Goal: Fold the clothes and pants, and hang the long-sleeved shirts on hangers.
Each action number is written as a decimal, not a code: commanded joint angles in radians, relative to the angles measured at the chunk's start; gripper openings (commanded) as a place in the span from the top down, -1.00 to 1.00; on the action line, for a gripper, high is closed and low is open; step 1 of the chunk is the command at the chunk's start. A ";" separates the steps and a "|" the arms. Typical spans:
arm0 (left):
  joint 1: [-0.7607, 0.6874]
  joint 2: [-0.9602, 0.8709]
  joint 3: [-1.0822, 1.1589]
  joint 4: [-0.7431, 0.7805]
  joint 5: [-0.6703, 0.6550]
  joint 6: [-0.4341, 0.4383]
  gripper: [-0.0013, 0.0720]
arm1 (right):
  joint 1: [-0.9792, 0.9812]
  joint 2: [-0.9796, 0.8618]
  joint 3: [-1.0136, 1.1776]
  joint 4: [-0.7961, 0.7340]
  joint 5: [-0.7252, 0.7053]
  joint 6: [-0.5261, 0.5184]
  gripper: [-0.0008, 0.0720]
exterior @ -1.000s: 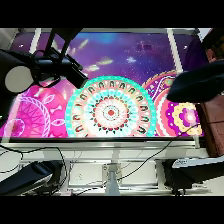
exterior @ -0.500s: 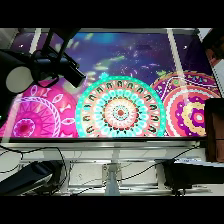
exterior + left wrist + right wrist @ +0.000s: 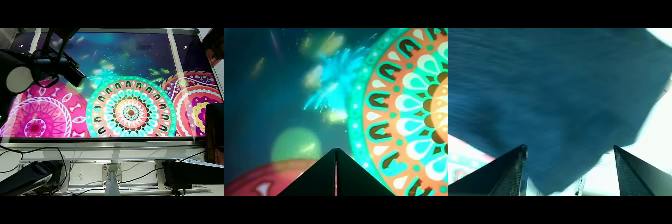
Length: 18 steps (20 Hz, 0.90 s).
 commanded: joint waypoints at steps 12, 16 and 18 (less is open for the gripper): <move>0.000 0.000 0.001 0.000 0.000 0.000 0.89 | 0.356 0.003 0.105 0.680 -0.227 -0.108 0.84; 0.000 0.000 0.001 0.000 0.000 0.000 0.89 | 0.727 0.003 0.171 0.616 -0.203 -0.100 0.84; 0.000 0.000 0.001 0.000 0.000 0.000 0.89 | 0.883 0.003 0.218 0.524 -0.181 -0.102 0.84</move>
